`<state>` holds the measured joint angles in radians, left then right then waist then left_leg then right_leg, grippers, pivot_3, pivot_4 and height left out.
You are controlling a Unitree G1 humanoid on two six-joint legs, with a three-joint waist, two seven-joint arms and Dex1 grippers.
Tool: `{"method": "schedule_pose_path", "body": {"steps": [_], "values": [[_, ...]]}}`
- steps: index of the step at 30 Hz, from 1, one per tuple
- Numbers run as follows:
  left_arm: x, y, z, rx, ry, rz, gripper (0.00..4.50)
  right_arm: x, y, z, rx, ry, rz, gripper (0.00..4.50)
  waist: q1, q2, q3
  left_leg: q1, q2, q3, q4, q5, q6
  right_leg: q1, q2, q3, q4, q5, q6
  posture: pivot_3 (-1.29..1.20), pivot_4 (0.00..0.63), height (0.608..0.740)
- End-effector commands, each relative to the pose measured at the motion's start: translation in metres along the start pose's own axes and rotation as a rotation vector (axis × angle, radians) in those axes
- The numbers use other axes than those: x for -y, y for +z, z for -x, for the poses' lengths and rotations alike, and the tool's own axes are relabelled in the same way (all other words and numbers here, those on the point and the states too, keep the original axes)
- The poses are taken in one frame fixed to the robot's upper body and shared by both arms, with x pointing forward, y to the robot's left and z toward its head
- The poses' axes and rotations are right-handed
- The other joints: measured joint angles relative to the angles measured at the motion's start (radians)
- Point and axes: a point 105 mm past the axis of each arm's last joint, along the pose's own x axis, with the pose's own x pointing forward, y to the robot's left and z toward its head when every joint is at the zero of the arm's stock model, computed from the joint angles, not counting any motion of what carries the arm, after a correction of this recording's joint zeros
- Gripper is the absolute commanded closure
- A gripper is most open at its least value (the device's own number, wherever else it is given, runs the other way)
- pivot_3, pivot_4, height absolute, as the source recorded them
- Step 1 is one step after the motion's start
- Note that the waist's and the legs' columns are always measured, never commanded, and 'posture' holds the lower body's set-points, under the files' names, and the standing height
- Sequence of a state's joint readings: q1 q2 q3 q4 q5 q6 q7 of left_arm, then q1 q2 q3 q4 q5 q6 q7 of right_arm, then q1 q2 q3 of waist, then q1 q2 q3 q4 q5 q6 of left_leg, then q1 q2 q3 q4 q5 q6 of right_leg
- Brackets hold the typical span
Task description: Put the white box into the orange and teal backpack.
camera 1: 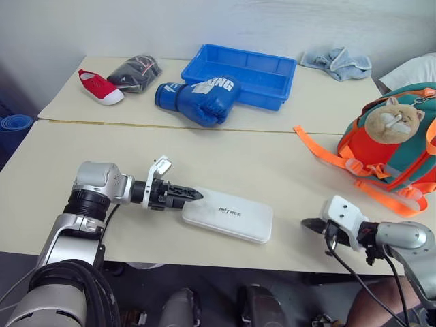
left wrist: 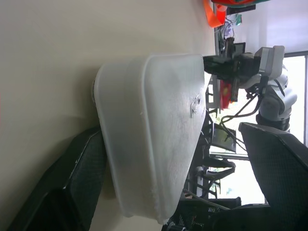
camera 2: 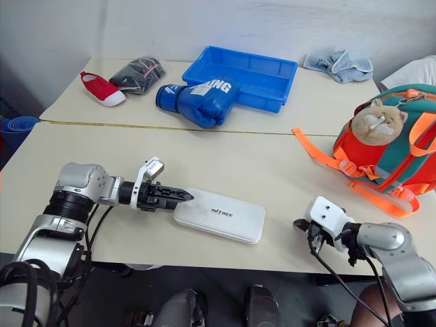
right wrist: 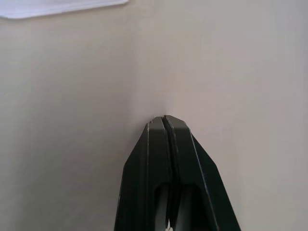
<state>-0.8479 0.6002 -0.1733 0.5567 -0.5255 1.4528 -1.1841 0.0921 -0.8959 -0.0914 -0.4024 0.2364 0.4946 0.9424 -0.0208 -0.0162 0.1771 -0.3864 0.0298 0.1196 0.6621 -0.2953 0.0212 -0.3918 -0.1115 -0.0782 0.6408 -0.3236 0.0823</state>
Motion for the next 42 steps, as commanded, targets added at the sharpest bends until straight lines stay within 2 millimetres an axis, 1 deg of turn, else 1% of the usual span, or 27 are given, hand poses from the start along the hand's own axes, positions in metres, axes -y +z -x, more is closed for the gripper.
{"method": "schedule_pose_path", "body": {"steps": [1,4,7,10,12,15,17,19,21,22,24,26,27,31,33,35,36,38,40,42], "values": [[-0.018,-0.015,-0.010,-0.048,0.072,0.067,0.04,-0.014,0.020,-0.004,0.050,0.058,0.006,4.50,0.001,0.000,0.000,0.000,0.000,0.000,0.000,0.000,0.000,0.000,0.000,0.000,0.000,0.000,0.000,0.00,0.150,0.740],[-0.016,-0.016,-0.019,-0.069,0.059,0.069,0.04,-0.020,0.030,-0.018,0.084,0.075,0.011,4.50,0.012,0.000,0.000,0.000,-0.001,0.000,0.000,0.000,0.000,0.000,-0.001,0.000,0.000,0.000,0.000,0.00,0.150,0.740],[-0.013,-0.018,-0.025,-0.087,0.044,0.074,0.04,-0.019,0.035,-0.031,0.099,0.076,0.030,4.50,0.026,0.001,0.000,0.000,-0.001,0.000,0.000,0.000,0.000,0.000,-0.001,0.000,0.000,0.000,0.000,0.00,0.150,0.740],[-0.010,-0.020,-0.027,-0.091,0.032,0.086,0.04,-0.017,0.042,-0.043,0.121,0.083,0.054,4.50,0.024,0.000,0.000,-0.001,-0.002,-0.001,0.000,-0.001,0.001,0.000,-0.001,0.000,-0.003,0.000,0.000,0.00,0.150,0.740],[-0.008,-0.021,-0.029,-0.095,0.018,0.096,0.04,-0.017,0.048,-0.049,0.138,0.094,0.065,4.50,0.022,0.000,-0.001,-0.001,-0.002,0.000,0.001,-0.002,0.001,0.000,-0.001,0.000,-0.003,0.000,0.000,0.00,0.150,0.740],[-0.005,-0.023,-0.030,-0.101,0.004,0.097,0.04,-0.019,0.052,-0.053,0.150,0.102,0.071,4.50,0.022,0.000,-0.001,-0.001,-0.002,0.000,0.001,-0.002,0.001,0.000,-0.001,-0.001,-0.003,0.000,0.000,0.00,0.150,0.740],[-0.002,-0.022,-0.031,-0.096,-0.006,0.097,0.42,-0.019,0.051,-0.054,0.151,0.099,0.068,4.50,0.020,0.000,-0.001,-0.002,-0.001,0.000,0.001,-0.002,0.001,0.000,-0.001,-0.001,-0.003,0.000,0.000,0.00,0.150,0.740],[0.000,-0.022,-0.032,-0.093,-0.018,0.095,0.92,-0.018,0.048,-0.052,0.146,0.095,0.065,4.50,0.019,0.000,0.000,-0.002,-0.002,0.000,0.001,-0.002,0.001,0.000,-0.001,0.000,-0.003,0.000,0.000,0.00,0.150,0.740],[0.005,-0.022,-0.028,-0.087,-0.038,0.086,1.54,-0.016,0.043,-0.045,0.146,0.077,0.050,4.50,0.020,0.000,0.000,-0.002,-0.001,0.000,0.001,-0.002,0.001,0.000,-0.001,0.000,-0.003,0.000,0.000,0.00,0.150,0.740],[0.006,-0.023,-0.027,-0.087,-0.044,0.082,1.95,-0.016,0.041,-0.042,0.150,0.071,0.044,4.50,0.021,0.000,0.000,-0.002,-0.001,0.000,0.001,-0.002,0.001,0.000,-0.001,-0.001,-0.003,0.000,0.000,0.00,0.150,0.740],[0.011,-0.020,-0.022,-0.059,-0.065,0.068,2.54,-0.014,0.036,-0.034,0.166,0.035,0.029,4.50,0.023,-0.001,0.000,-0.003,-0.001,-0.001,0.001,-0.002,0.001,0.000,-0.001,-0.001,-0.003,0.000,0.000,0.00,0.150,0.740],[0.015,-0.014,-0.016,0.011,-0.090,0.011,3.00,-0.014,0.030,-0.024,0.189,-0.002,0.011,4.50,0.024,-0.001,0.000,-0.003,-0.001,-0.001,0.001,-0.002,0.001,0.000,-0.001,-0.001,-0.004,0.000,0.000,0.00,0.150,0.740],[0.018,-0.013,-0.013,0.034,-0.107,-0.013,3.20,-0.014,0.028,-0.020,0.206,-0.026,-0.011,4.50,0.022,-0.001,0.000,-0.003,-0.001,-0.001,0.001,-0.002,0.001,0.000,-0.001,-0.001,-0.004,0.000,0.000,0.00,0.150,0.740],[0.030,-0.018,-0.003,0.099,-0.175,-0.227,3.23,-0.015,0.017,0.009,0.318,-0.135,-0.166,4.50,0.018,-0.002,0.001,-0.003,0.000,-0.001,0.000,-0.001,0.000,-0.001,-0.001,-0.001,-0.003,0.000,0.001,0.00,0.150,0.740],[0.040,-0.017,0.004,0.160,-0.225,-0.396,3.23,-0.015,0.009,0.029,0.371,-0.224,-0.248,4.13,0.019,-0.001,0.001,-0.002,0.000,-0.001,-0.001,-0.001,-0.001,-0.001,0.000,-0.001,-0.003,0.000,0.000,0.00,0.150,0.740],[0.047,-0.017,0.009,0.210,-0.259,-0.535,3.23,-0.015,-0.004,0.050,0.370,-0.323,-0.260,3.66,0.020,-0.001,0.001,-0.002,0.000,-0.001,-0.002,-0.001,-0.001,-0.001,0.000,-0.001,-0.003,0.000,0.000,0.00,0.150,0.740],[0.049,-0.017,0.010,0.224,-0.265,-0.594,3.23,-0.015,-0.010,0.058,0.361,-0.368,-0.266,3.25,0.020,-0.001,0.001,-0.002,0.000,-0.001,-0.003,-0.001,-0.002,-0.001,0.000,-0.001,-0.004,0.000,0.000,0.00,0.150,0.740],[0.054,-0.018,0.012,0.251,-0.287,-0.682,3.23,-0.014,-0.019,0.073,0.361,-0.453,-0.273,2.59,0.022,-0.001,0.001,-0.002,0.000,-0.001,-0.004,-0.004,-0.006,0.000,-0.001,0.000,-0.005,0.000,0.000,0.00,0.150,0.740],[0.058,-0.021,0.011,0.291,-0.306,-0.779,3.23,-0.010,-0.033,0.095,0.364,-0.583,-0.312,1.87,0.021,-0.001,0.001,-0.001,-0.001,-0.001,-0.005,-0.004,-0.006,0.000,-0.001,0.000,-0.005,0.000,0.000,0.00,0.150,0.740],[0.060,-0.023,0.010,0.312,-0.320,-0.797,3.23,-0.008,-0.044,0.112,0.368,-0.676,-0.349,1.23,0.021,-0.001,0.001,-0.001,-0.001,-0.001,-0.007,-0.004,-0.006,0.000,-0.001,0.000,-0.006,0.000,0.000,0.00,0.150,0.740]]}}
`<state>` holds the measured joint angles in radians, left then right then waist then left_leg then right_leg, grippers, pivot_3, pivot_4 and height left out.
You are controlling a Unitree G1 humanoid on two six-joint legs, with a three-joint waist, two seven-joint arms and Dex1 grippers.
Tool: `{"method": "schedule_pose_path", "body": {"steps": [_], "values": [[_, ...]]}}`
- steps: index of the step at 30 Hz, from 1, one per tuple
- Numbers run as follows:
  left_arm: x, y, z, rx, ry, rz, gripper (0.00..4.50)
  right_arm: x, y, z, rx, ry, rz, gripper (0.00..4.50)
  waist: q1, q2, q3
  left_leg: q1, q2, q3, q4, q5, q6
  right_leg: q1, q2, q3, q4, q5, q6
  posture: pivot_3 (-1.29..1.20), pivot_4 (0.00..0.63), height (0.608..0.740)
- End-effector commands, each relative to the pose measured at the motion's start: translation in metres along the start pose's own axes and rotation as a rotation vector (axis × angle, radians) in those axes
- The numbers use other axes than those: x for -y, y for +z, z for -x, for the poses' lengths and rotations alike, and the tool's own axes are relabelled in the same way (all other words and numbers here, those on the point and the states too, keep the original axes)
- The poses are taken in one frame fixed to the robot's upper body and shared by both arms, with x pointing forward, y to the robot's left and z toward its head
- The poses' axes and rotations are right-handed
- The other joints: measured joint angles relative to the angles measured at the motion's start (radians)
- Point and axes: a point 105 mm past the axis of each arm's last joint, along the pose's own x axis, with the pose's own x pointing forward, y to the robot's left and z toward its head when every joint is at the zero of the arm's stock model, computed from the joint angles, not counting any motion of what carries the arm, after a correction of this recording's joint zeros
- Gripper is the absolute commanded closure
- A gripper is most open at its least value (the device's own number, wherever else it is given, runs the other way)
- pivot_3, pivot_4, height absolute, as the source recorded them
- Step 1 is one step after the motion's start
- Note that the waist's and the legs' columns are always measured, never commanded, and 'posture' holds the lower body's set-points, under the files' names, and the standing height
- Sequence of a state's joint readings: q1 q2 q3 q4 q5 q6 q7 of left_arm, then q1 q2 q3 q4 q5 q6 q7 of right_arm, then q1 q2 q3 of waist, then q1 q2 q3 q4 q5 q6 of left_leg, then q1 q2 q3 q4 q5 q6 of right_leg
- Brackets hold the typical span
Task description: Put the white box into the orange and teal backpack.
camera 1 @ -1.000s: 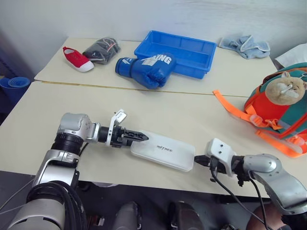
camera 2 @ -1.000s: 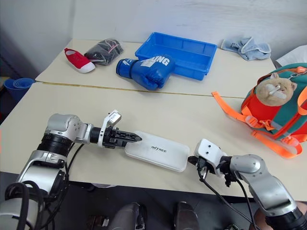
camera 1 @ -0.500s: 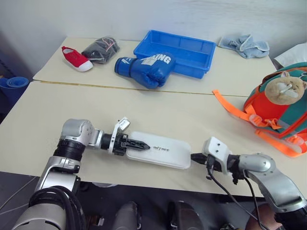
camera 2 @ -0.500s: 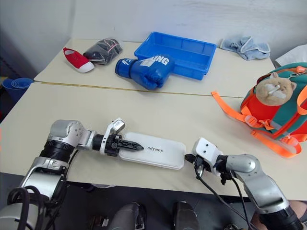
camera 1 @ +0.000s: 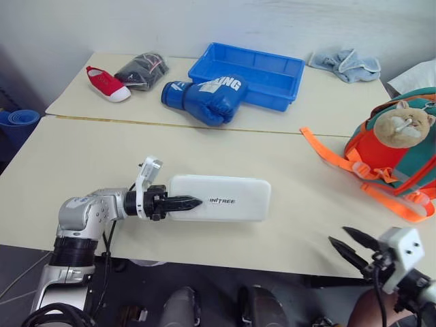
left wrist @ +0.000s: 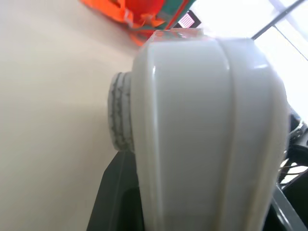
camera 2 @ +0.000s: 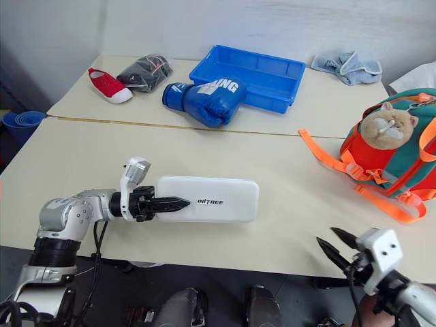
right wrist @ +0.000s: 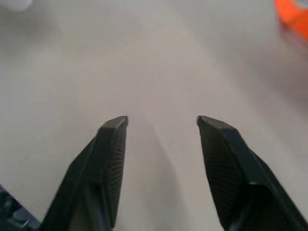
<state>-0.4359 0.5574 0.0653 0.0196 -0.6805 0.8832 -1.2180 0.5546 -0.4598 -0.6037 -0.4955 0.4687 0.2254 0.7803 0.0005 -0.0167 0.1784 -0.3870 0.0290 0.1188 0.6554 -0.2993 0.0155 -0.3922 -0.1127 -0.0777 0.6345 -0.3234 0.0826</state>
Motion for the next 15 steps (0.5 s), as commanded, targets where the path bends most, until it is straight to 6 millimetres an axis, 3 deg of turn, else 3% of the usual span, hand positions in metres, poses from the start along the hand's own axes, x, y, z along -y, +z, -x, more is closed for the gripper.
{"method": "schedule_pose_path", "body": {"steps": [1,4,10,15], "values": [[0.015,0.008,-0.003,0.042,-0.057,-0.133,3.23,0.028,0.007,0.030,0.059,-0.180,0.004,0.89,0.000,0.000,0.000,0.000,0.000,0.000,-0.001,0.000,0.000,0.000,0.000,0.000,-0.001,0.000,0.000,0.00,0.150,0.740],[0.019,0.002,-0.003,0.013,-0.068,-0.212,3.23,0.044,0.012,0.048,0.091,-0.278,0.014,0.02,-0.003,0.001,0.000,0.001,0.000,0.000,-0.005,0.003,0.004,0.000,0.000,0.000,-0.003,0.000,0.000,0.00,0.150,0.740],[0.018,-0.001,-0.002,-0.013,-0.088,-0.261,3.23,0.074,0.031,0.052,0.142,-0.314,0.084,0.02,-0.005,0.001,0.000,0.002,0.000,0.001,-0.006,0.002,0.006,0.000,0.000,0.000,-0.004,0.000,0.000,0.00,0.150,0.740],[0.014,-0.002,0.002,-0.022,-0.082,-0.270,3.23,0.099,0.052,0.025,0.202,-0.244,0.120,0.02,-0.004,0.002,0.001,0.001,0.000,0.001,-0.006,0.004,0.008,0.000,0.000,0.000,-0.005,0.000,0.000,0.00,0.150,0.740]]}}
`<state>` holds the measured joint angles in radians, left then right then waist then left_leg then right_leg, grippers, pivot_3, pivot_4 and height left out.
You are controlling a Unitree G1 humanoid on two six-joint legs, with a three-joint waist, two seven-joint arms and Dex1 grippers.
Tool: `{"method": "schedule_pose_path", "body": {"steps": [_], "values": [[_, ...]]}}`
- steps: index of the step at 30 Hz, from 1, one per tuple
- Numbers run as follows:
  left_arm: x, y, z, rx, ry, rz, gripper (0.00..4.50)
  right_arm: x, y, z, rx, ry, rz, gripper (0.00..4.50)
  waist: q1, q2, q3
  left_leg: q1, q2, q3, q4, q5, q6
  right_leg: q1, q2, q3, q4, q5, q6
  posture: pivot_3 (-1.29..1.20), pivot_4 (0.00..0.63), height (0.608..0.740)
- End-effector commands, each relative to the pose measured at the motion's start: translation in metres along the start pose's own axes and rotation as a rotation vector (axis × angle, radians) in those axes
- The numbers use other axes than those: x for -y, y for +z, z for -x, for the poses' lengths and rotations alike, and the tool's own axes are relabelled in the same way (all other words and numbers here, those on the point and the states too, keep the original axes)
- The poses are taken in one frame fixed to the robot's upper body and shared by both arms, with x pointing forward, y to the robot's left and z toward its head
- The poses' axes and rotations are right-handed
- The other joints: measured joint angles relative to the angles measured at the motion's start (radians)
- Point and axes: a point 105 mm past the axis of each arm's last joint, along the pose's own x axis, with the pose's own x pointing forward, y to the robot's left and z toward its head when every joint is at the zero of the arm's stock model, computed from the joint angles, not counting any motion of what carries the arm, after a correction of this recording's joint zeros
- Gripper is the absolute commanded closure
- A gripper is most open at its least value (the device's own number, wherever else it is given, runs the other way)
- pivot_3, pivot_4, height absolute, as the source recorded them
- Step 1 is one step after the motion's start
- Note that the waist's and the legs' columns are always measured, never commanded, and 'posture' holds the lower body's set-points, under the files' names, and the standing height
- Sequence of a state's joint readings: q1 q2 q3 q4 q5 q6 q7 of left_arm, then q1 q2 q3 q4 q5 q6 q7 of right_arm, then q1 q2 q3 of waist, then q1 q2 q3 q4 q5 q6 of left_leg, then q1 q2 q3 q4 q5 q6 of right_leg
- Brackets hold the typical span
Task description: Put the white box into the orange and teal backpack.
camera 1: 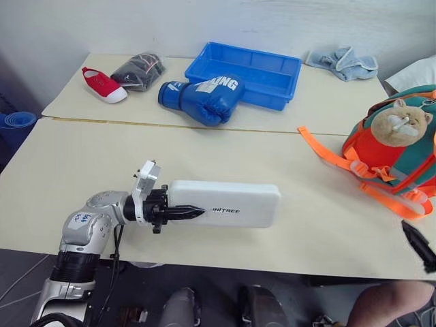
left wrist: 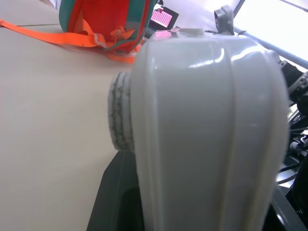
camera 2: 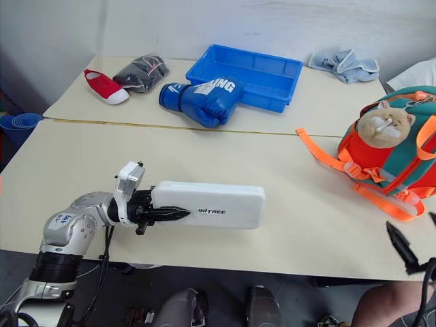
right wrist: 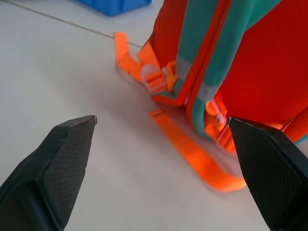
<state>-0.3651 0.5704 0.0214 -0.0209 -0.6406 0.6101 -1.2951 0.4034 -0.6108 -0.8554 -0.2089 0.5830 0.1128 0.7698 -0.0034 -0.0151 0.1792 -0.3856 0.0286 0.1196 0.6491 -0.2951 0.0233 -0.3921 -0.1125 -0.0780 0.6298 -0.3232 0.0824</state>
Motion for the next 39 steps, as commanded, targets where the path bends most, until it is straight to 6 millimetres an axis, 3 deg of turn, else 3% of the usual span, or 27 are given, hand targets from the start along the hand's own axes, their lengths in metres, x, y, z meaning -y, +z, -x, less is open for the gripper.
{"method": "schedule_pose_path", "body": {"steps": [1,6,13,16,20,26,30,33,39], "values": [[0.001,0.006,0.003,-0.003,-0.015,-0.049,3.23,0.004,0.017,-0.022,0.062,0.058,0.011,0.02,-0.002,0.000,0.000,0.000,0.000,0.000,0.000,0.000,0.000,0.000,0.000,0.000,0.000,0.000,0.000,0.00,0.150,0.740],[0.003,0.006,0.008,0.010,-0.006,-0.031,3.23,-0.008,0.033,-0.072,0.090,0.187,0.019,0.02,-0.002,0.000,0.000,0.000,0.000,0.000,0.000,0.001,0.000,0.000,0.001,-0.001,0.001,0.000,0.000,0.00,0.150,0.740],[0.004,0.008,0.014,0.029,0.043,-0.034,3.23,-0.025,0.043,-0.107,0.133,0.284,0.020,0.02,0.003,0.001,0.001,-0.002,0.000,0.000,0.002,0.002,0.000,0.000,0.000,-0.002,0.001,0.001,0.001,0.00,0.150,0.740],[0.005,0.008,0.020,0.022,0.064,-0.039,3.23,-0.028,0.049,-0.105,0.149,0.279,0.014,0.02,0.003,0.001,0.001,-0.003,-0.001,0.000,0.002,0.002,0.001,0.000,0.000,-0.002,0.000,0.001,0.002,0.00,0.150,0.740],[0.004,0.009,0.022,0.036,0.083,-0.037,3.23,-0.036,0.042,-0.082,0.120,0.263,-0.001,0.02,0.008,0.001,0.001,-0.003,0.000,-0.001,0.001,0.002,0.000,0.000,0.000,-0.003,-0.001,0.001,0.002,0.00,0.150,0.740],[0.004,0.011,0.012,0.044,0.036,-0.034,3.23,-0.016,0.023,-0.027,0.042,0.063,-0.029,0.02,0.009,0.001,0.001,-0.003,-0.001,-0.001,0.001,0.002,0.000,0.001,0.000,-0.002,-0.001,0.002,0.003,0.00,0.150,0.740],[0.003,0.013,0.008,0.045,0.010,-0.029,3.23,0.001,0.015,-0.003,0.007,-0.029,-0.041,0.02,0.002,0.001,0.001,-0.001,-0.001,-0.001,0.000,0.002,0.000,0.001,0.000,-0.002,-0.001,0.002,0.003,0.00,0.150,0.740],[0.003,0.016,0.002,0.044,-0.018,-0.029,3.23,0.016,0.014,-0.007,-0.007,-0.041,-0.016,0.02,-0.008,0.001,0.001,0.000,-0.001,0.001,0.000,0.002,0.000,0.001,0.001,0.000,-0.001,0.002,0.003,0.00,0.150,0.740],[0.004,0.023,-0.006,0.043,-0.041,-0.044,3.23,0.040,0.016,-0.049,0.015,-0.007,-0.003,0.02,-0.023,0.001,0.001,0.000,-0.001,0.001,0.000,0.002,0.000,0.001,0.001,0.000,-0.001,0.002,0.003,0.00,0.150,0.740]]}}
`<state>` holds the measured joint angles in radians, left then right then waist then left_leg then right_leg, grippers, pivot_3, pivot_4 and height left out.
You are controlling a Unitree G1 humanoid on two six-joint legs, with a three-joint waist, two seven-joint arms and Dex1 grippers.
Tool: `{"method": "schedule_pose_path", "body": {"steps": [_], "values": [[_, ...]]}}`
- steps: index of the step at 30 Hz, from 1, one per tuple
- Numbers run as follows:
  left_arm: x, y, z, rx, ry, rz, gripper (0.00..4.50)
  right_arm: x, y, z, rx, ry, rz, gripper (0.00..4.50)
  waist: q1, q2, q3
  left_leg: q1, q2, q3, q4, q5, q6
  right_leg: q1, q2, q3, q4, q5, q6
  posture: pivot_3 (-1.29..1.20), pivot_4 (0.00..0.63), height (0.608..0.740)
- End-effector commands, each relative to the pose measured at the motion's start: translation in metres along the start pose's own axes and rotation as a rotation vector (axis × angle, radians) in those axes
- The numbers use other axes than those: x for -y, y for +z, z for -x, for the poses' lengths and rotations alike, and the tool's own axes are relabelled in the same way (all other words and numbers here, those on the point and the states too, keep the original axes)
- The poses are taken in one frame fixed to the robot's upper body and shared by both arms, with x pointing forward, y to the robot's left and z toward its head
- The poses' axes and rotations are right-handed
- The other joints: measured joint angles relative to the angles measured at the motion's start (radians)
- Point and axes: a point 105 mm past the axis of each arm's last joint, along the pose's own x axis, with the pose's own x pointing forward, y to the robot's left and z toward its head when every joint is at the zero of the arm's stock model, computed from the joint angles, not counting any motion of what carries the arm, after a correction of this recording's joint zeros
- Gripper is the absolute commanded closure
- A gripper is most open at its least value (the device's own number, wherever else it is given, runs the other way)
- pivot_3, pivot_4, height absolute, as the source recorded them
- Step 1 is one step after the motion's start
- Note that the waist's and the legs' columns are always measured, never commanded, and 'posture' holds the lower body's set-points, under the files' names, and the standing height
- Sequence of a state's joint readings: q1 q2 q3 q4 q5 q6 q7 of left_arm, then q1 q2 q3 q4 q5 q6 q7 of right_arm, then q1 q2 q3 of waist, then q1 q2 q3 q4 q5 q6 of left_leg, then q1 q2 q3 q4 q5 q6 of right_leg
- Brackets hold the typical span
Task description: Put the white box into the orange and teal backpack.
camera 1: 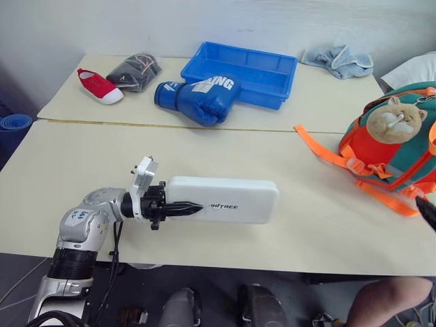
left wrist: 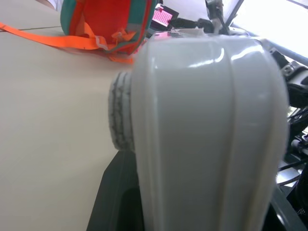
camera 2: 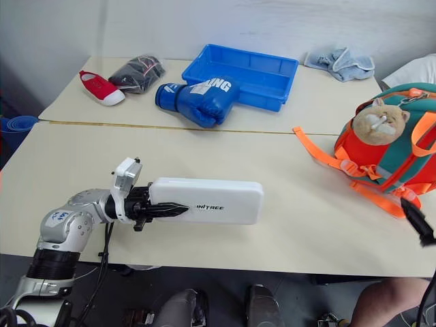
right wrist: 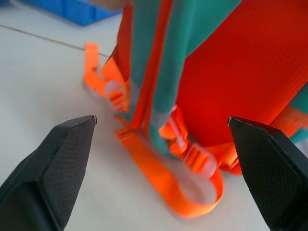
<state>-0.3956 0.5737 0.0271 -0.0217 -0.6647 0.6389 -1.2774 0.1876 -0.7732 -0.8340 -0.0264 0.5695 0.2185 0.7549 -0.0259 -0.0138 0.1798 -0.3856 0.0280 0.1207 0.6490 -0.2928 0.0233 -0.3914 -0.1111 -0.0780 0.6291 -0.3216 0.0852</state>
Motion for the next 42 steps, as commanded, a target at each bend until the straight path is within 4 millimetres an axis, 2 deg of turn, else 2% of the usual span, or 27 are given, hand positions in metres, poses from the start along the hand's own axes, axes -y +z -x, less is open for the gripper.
{"method": "schedule_pose_path", "body": {"steps": [1,3,8,9,12,14,19,22,28,32,33,35,38,40,42], "values": [[0.006,0.015,-0.005,0.033,-0.039,-0.045,3.23,0.007,-0.001,-0.022,0.011,0.034,0.017,0.02,-0.001,0.000,0.000,0.000,0.000,0.000,0.000,0.000,0.000,0.000,0.000,0.000,0.000,0.000,0.000,0.00,0.150,0.740],[0.008,0.016,-0.007,0.039,-0.039,-0.046,3.23,0.004,0.000,-0.040,0.028,0.079,-0.005,0.02,-0.002,0.000,0.000,0.000,0.000,0.000,0.000,0.001,-0.001,0.000,0.001,0.000,0.000,0.000,0.000,0.00,0.150,0.740],[0.007,0.018,-0.005,0.046,-0.019,-0.056,3.23,-0.026,0.015,-0.073,0.076,0.267,-0.047,0.02,0.000,0.000,0.001,-0.001,0.000,0.000,0.001,0.003,0.000,-0.001,0.001,0.000,0.001,0.000,0.000,0.00,0.150,0.740],[0.006,0.019,-0.004,0.053,-0.007,-0.061,3.23,-0.032,0.017,-0.078,0.085,0.300,-0.060,0.19,0.000,0.000,0.001,-0.001,0.000,0.000,0.001,0.003,0.000,0.000,0.001,0.000,0.001,0.000,0.000,0.00,0.150,0.740],[0.002,0.022,-0.001,0.070,0.023,-0.064,3.23,-0.043,0.019,-0.088,0.105,0.343,-0.062,0.93,0.000,0.000,0.001,-0.001,0.000,0.000,0.002,0.003,0.000,0.000,0.001,0.000,0.001,0.000,0.000,0.00,0.150,0.740],[0.001,0.021,0.002,0.065,0.029,-0.037,3.23,-0.053,0.019,-0.094,0.116,0.367,-0.056,1.69,0.001,0.000,0.001,-0.001,0.000,0.000,0.002,0.003,0.000,0.000,0.000,0.000,0.001,0.000,0.000,0.00,0.150,0.740],[-0.001,0.023,0.018,0.070,0.064,0.055,3.23,-0.096,0.022,-0.099,0.159,0.487,-0.058,3.46,-0.002,0.000,0.001,-0.001,0.001,0.000,0.002,0.003,-0.001,-0.001,0.000,0.000,0.002,0.000,0.000,0.00,0.150,0.740],[-0.004,0.028,0.032,0.082,0.103,0.129,3.23,-0.135,0.033,-0.098,0.198,0.607,-0.076,4.40,-0.007,0.000,0.001,-0.001,0.001,0.000,0.002,0.003,-0.001,-0.002,0.001,0.000,0.003,0.000,0.000,0.00,0.150,0.740],[-0.018,0.039,0.060,0.147,0.218,0.106,3.23,-0.214,0.064,-0.086,0.297,0.865,-0.117,4.48,-0.003,0.001,0.001,-0.001,0.001,0.000,0.001,0.004,-0.003,-0.003,0.000,0.000,0.005,0.000,0.000,0.00,0.150,0.740],[-0.025,0.046,0.075,0.170,0.288,0.080,3.23,-0.249,0.086,-0.066,0.333,1.031,-0.169,4.48,-0.002,0.000,0.001,-0.003,0.001,0.000,0.000,0.003,-0.003,-0.004,0.000,0.000,0.007,0.000,-0.001,0.00,0.150,0.740],[-0.025,0.048,0.078,0.177,0.302,0.076,3.23,-0.257,0.094,-0.055,0.326,1.095,-0.202,4.48,-0.002,0.000,0.001,-0.003,0.001,-0.001,0.001,0.003,-0.003,-0.004,0.000,0.000,0.007,0.000,-0.001,0.00,0.150,0.740],[-0.026,0.050,0.082,0.187,0.317,0.074,3.23,-0.267,0.102,-0.038,0.302,1.184,-0.253,4.48,-0.001,0.000,0.001,-0.003,0.001,-0.001,0.001,0.003,-0.002,-0.004,0.000,0.000,0.007,0.000,-0.001,0.00,0.150,0.740],[-0.025,0.054,0.089,0.199,0.334,0.068,3.23,-0.269,0.105,-0.011,0.202,1.296,-0.309,4.48,0.000,0.000,0.001,-0.004,0.001,-0.001,0.001,0.002,-0.001,-0.004,-0.001,-0.001,0.006,0.000,-0.001,0.00,0.150,0.740],[-0.023,0.057,0.094,0.213,0.344,0.059,3.23,-0.262,0.098,0.001,0.106,1.313,-0.325,4.48,0.003,-0.002,0.002,-0.004,0.000,-0.002,0.000,0.002,0.000,-0.004,-0.002,-0.001,0.003,0.000,-0.001,0.00,0.150,0.740],[-0.019,0.060,0.098,0.231,0.343,0.060,3.23,-0.253,0.092,0.004,0.051,1.285,-0.319,4.48,0.004,-0.003,0.002,-0.004,0.000,-0.003,0.000,0.001,0.001,-0.003,-0.002,-0.002,-0.001,0.000,-0.001,0.00,0.150,0.740]]}}
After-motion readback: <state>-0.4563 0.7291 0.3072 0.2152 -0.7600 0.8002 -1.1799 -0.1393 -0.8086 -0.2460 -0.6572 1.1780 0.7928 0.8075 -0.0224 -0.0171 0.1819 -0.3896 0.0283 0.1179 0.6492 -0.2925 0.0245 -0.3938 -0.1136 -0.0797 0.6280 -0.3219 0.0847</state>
